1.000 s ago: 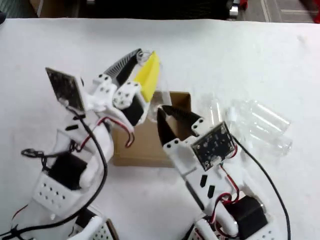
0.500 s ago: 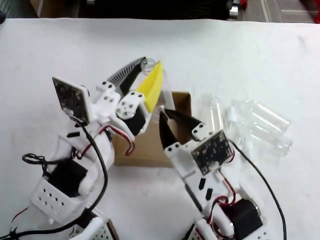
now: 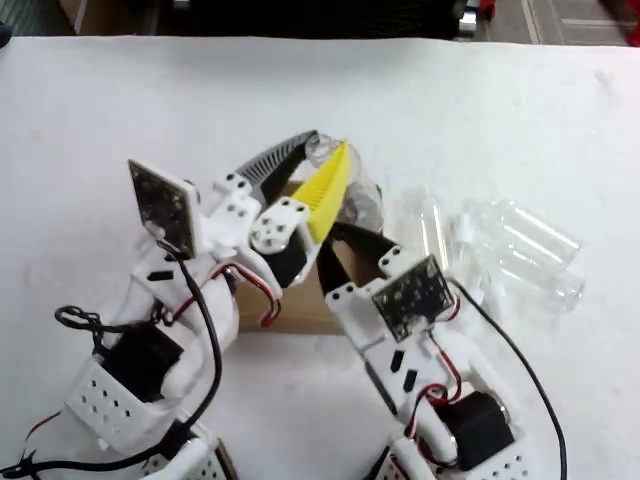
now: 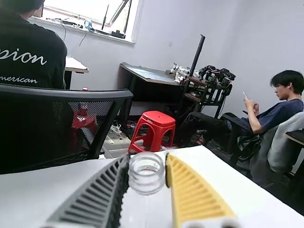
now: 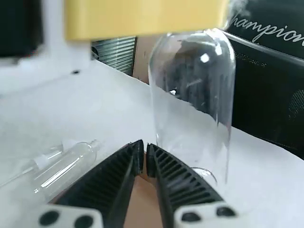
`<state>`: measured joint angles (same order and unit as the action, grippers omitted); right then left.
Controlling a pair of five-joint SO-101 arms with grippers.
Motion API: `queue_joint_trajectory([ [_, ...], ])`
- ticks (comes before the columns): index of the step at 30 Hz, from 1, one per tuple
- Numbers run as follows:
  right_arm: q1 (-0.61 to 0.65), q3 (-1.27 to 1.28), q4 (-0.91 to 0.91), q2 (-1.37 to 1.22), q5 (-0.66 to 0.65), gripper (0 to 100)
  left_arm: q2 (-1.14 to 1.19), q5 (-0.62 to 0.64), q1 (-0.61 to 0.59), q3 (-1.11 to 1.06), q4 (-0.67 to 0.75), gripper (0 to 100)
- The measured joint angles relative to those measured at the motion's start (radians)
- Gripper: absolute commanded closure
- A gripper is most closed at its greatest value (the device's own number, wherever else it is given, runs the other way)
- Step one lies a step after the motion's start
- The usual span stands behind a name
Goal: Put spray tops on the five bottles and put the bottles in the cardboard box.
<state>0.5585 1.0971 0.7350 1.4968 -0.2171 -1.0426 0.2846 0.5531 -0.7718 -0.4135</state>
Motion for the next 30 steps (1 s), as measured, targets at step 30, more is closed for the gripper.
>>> queue_joint_trajectory([
  [30, -0.333, -0.011, -0.074, -0.023, 0.021, 98.4, 0.252, -0.238, -0.331, 0.141, -0.158, 97],
])
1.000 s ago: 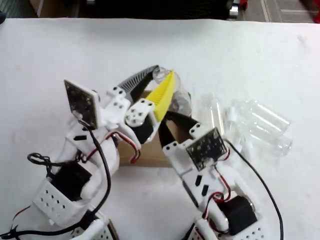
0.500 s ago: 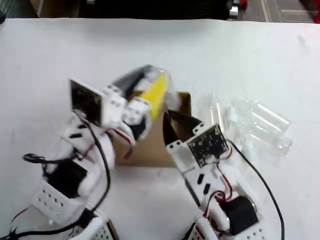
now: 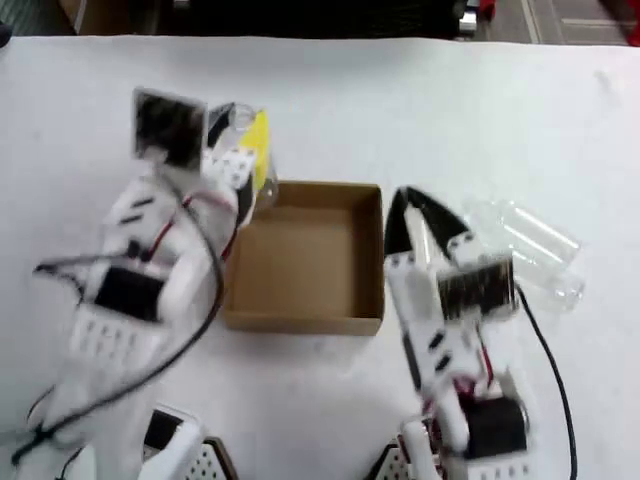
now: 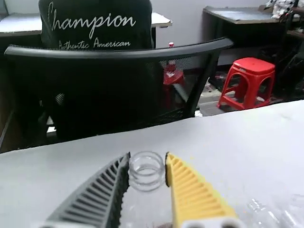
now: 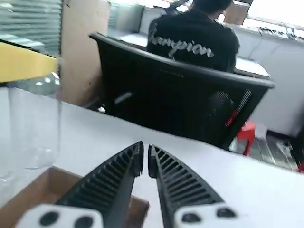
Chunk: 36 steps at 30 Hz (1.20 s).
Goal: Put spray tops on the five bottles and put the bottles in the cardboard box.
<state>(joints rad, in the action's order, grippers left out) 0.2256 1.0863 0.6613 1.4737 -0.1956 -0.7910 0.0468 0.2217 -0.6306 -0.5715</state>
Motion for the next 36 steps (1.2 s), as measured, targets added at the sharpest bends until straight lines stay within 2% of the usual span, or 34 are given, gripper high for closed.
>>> queue_joint_trajectory([
  [3, -0.094, -0.012, -0.015, -0.184, 0.077, 98.4, 0.109, -0.006, -0.008, -0.002, 0.052, 97],
  [7, -0.181, -0.014, -0.021, -0.354, 0.144, 98.4, 0.117, -0.006, -0.011, -0.055, 0.097, 98],
  [12, -0.186, 0.041, -0.11, -0.451, 0.161, 98.4, 0.12, -0.006, -0.011, -0.213, 0.245, 98],
  [17, -0.189, 0.17, -0.281, -0.486, 0.161, 98.4, 0.12, -0.006, -0.009, -0.411, 0.514, 98],
  [22, -0.189, 0.183, -0.319, -0.488, 0.161, 98.4, 0.137, -0.006, -0.009, -0.519, 0.723, 98],
  [36, -0.189, 0.21, -0.327, -0.489, 0.161, 98.4, 0.476, -0.002, -0.068, -0.526, 0.947, 98],
])
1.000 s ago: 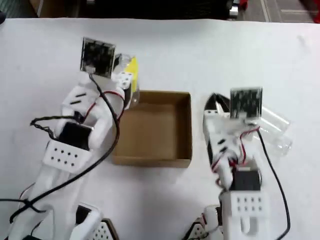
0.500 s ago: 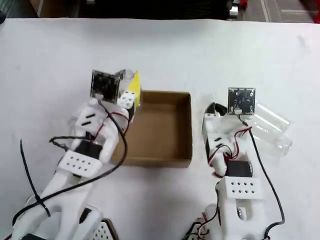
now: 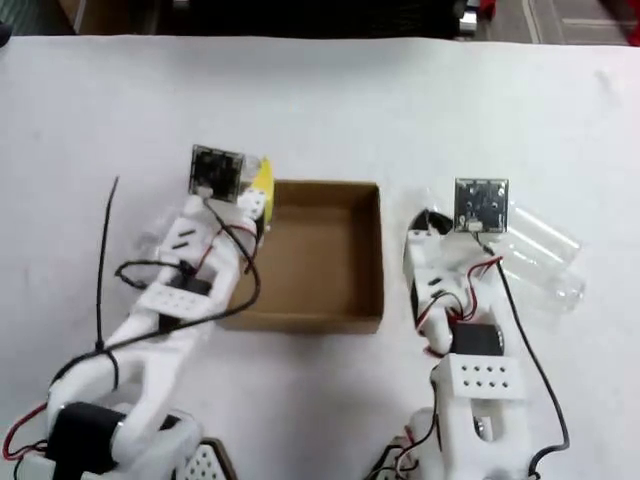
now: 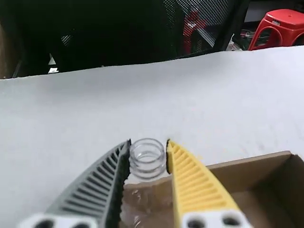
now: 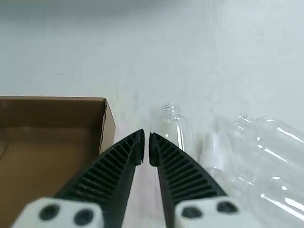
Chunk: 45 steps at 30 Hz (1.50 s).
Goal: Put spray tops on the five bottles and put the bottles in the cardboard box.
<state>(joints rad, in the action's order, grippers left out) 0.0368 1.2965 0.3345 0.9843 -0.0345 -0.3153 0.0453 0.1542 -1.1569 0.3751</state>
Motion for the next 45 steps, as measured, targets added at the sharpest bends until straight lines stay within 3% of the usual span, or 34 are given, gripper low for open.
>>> queue_joint_trajectory([
  [25, 0.003, 0.009, 0.0, 0.0, 0.0, 98.4, 0.011, 0.0, 0.02, 0.031, 0.006, 97],
  [45, 0.057, 0.026, -0.002, 0.0, -0.068, 98.4, 0.02, -0.009, 0.018, 0.041, -0.06, 86],
])
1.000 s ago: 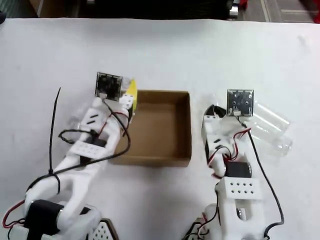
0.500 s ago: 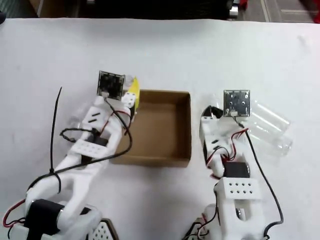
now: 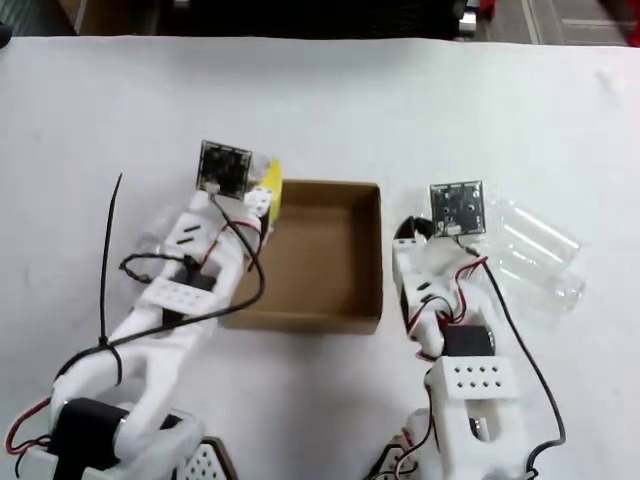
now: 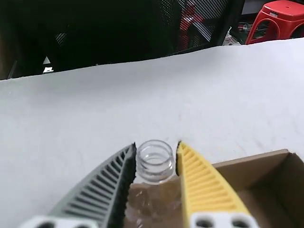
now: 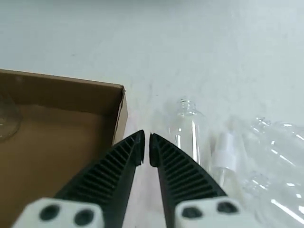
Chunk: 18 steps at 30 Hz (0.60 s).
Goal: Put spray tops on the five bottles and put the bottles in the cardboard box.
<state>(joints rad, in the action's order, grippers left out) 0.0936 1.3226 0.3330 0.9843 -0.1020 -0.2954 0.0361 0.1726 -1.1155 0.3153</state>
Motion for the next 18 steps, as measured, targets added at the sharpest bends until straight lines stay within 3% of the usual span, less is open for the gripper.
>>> queue_joint_trajectory([
  [3, 0.005, 0.0, 0.0, 0.0, 0.0, 98.4, -0.005, -0.002, 0.0, 0.041, -0.078, 85],
  [6, 0.005, 0.0, 0.0, 0.0, 0.0, 98.4, -0.041, 0.006, -0.002, 0.075, -0.195, 79],
  [12, 0.005, 0.0, 0.0, 0.0, 0.0, 98.4, -0.132, 0.166, 0.0, 0.104, -0.405, 73],
  [18, 0.005, 0.0, 0.0, 0.0, 0.0, 98.4, -0.18, 0.19, 0.0, 0.104, -0.462, 73],
])
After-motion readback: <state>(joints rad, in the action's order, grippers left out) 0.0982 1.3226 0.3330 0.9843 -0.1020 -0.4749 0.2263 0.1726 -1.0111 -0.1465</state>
